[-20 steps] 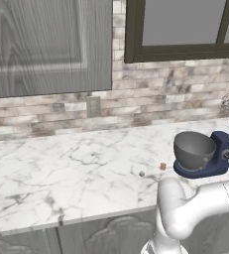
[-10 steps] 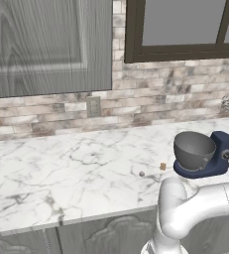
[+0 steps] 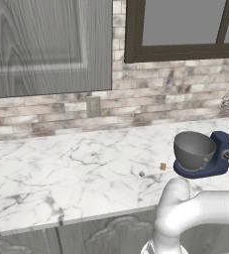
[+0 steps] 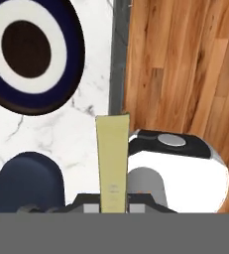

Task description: Add butter and sugar cubes to the stand mixer bowl and then turn on the stand mixer to begin making frosting.

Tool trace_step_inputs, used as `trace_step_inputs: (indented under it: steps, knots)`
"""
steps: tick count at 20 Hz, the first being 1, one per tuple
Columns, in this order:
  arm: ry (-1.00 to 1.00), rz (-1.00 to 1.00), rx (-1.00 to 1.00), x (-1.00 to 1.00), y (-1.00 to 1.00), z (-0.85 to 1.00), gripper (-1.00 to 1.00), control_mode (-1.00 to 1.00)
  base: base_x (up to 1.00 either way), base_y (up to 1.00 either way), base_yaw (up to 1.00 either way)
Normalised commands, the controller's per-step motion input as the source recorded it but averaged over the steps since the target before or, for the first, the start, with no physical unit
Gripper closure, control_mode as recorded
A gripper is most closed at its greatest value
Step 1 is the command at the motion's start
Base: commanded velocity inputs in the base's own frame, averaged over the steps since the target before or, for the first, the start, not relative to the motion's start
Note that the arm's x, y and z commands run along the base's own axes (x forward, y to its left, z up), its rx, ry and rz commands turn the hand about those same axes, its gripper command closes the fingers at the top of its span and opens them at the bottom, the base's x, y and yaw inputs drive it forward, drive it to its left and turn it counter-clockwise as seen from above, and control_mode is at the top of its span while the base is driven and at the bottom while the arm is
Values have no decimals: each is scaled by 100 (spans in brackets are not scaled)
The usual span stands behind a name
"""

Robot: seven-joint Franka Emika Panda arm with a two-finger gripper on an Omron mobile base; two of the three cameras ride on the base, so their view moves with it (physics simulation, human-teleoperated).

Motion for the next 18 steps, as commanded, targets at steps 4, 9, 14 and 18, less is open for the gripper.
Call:
trace_step_inputs:
  steps: [4,9,14,18]
  knots:
    - [-3,0,-55,0,88,0,100,-100,0,0,0]
    - [-2,0,-44,-1,91,14,100,-100,0,0,0]
    - [0,0,-31,-19,86,30,100,-100,0,0,0]
    - [3,0,-24,-4,87,37,100,-100,0,0,0]
